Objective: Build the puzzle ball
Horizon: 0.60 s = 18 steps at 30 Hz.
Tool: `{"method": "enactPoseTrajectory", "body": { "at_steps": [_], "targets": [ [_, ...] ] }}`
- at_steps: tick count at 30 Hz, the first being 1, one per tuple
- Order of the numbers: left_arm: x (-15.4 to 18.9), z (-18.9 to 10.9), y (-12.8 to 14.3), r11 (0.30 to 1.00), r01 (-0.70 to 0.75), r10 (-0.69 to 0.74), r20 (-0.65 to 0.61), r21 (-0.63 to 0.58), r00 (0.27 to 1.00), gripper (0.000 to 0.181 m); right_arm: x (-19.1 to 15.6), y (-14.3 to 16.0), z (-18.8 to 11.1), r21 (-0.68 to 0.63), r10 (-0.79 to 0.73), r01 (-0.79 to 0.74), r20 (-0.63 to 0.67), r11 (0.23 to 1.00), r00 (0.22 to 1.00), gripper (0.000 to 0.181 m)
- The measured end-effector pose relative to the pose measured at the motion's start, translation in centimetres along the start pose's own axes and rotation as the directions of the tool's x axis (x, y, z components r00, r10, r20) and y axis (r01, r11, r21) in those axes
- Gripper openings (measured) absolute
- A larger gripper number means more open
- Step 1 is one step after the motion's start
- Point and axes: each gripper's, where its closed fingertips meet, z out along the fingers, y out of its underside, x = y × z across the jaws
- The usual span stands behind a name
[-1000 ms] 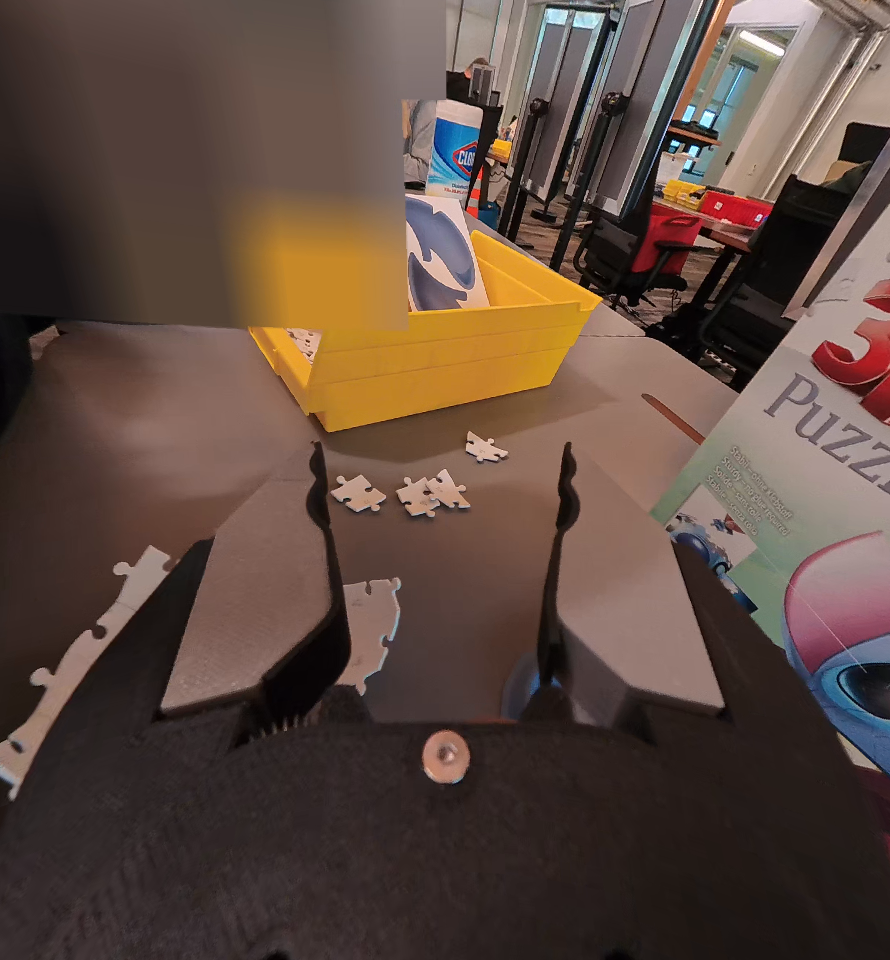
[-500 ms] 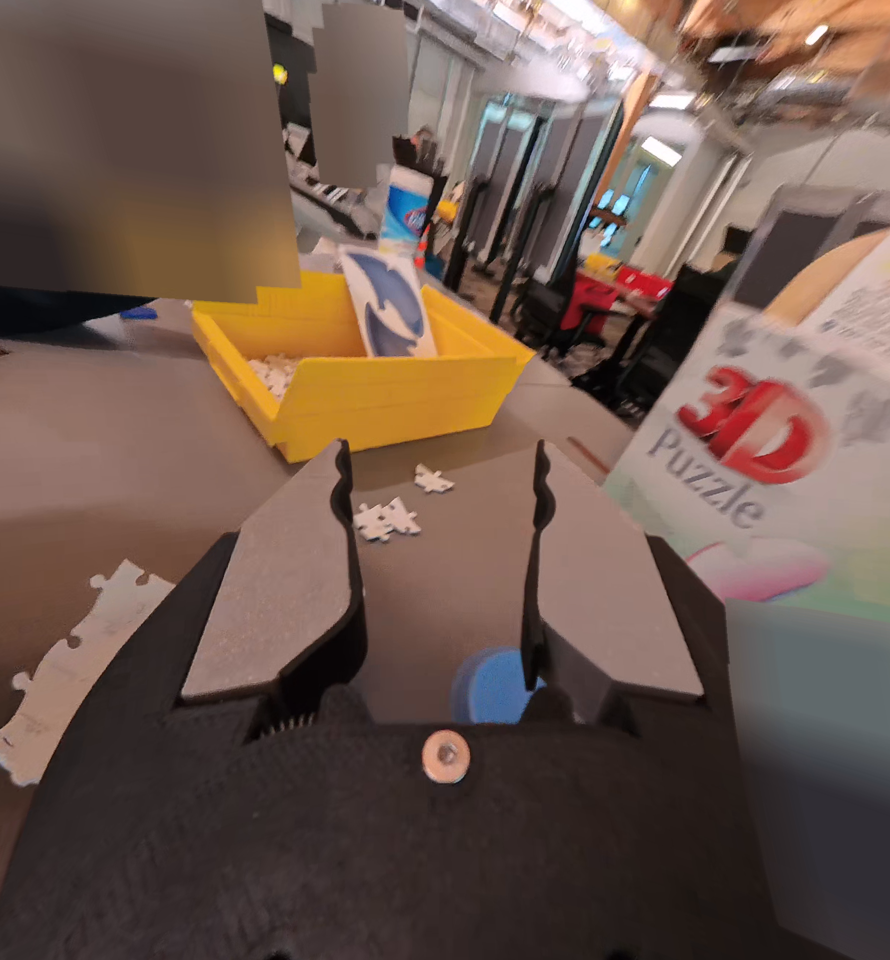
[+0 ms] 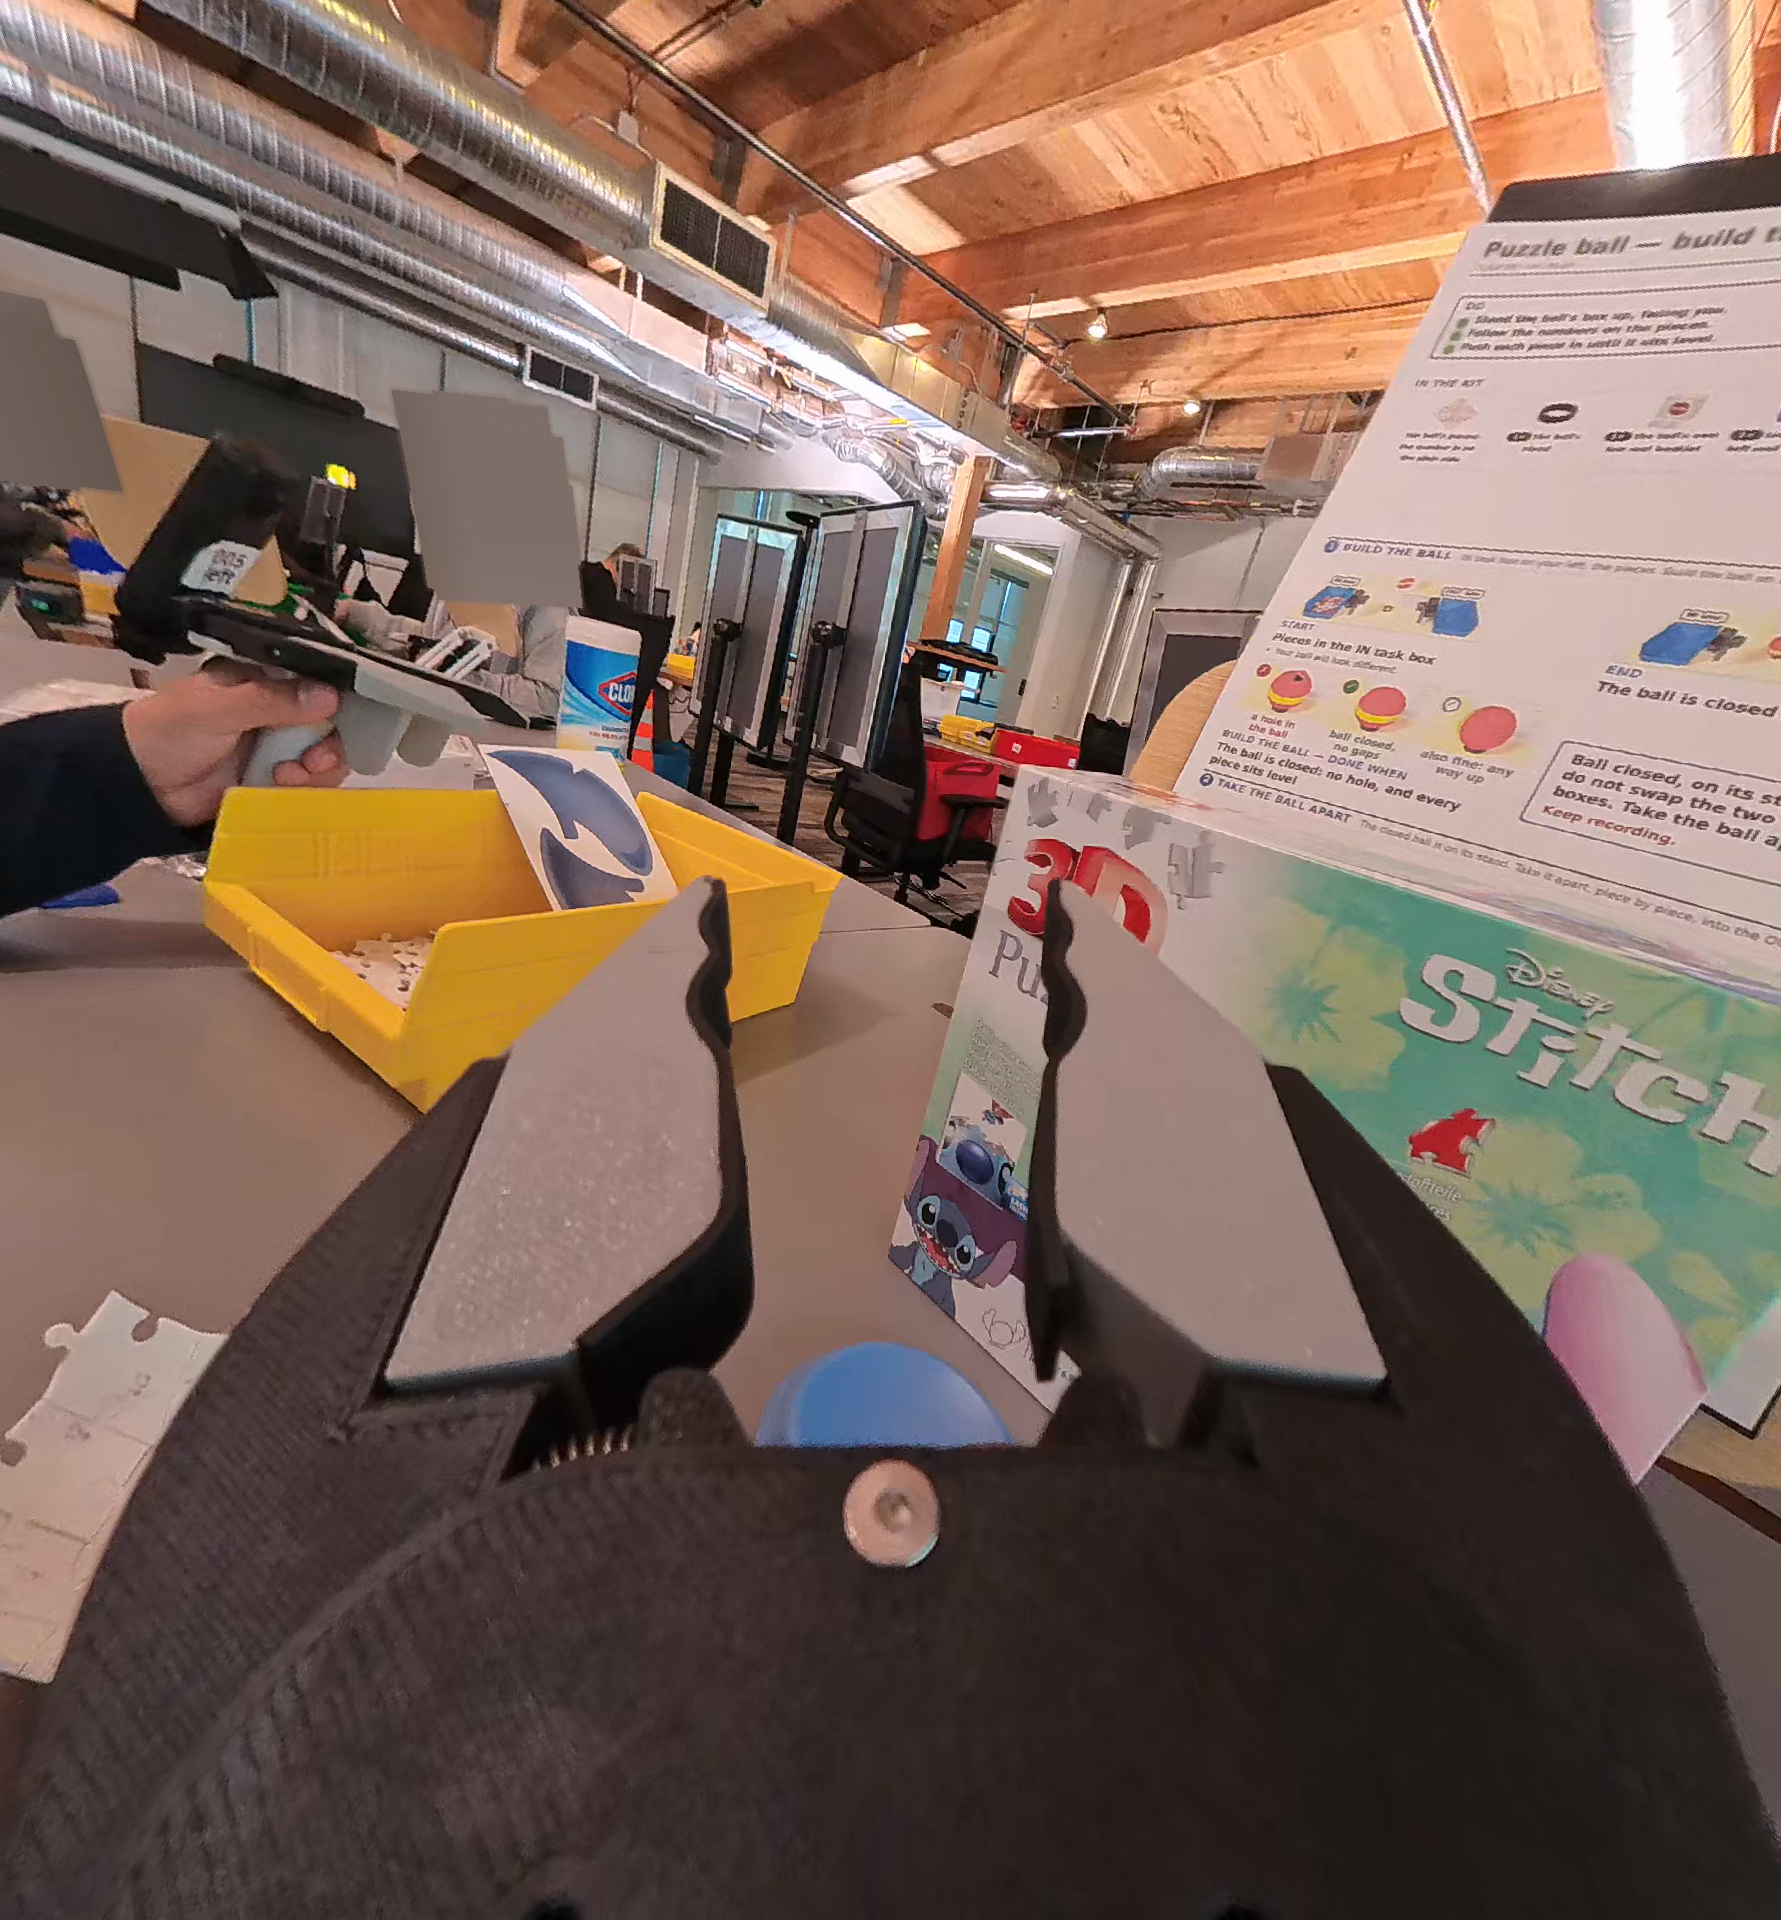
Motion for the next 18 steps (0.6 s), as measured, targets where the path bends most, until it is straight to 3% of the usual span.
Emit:
{"method": "enactPoseTrajectory", "body": {
  "at_steps": [18],
  "targets": [
    [0.0,-0.1,0.6,0.998,-0.032,0.032,0.003,-0.053,0.999,0.062,-0.5,2.0,1.1,-0.083,-0.001,0.003,0.016,0.997,1.0,0.052]
  ]
}}
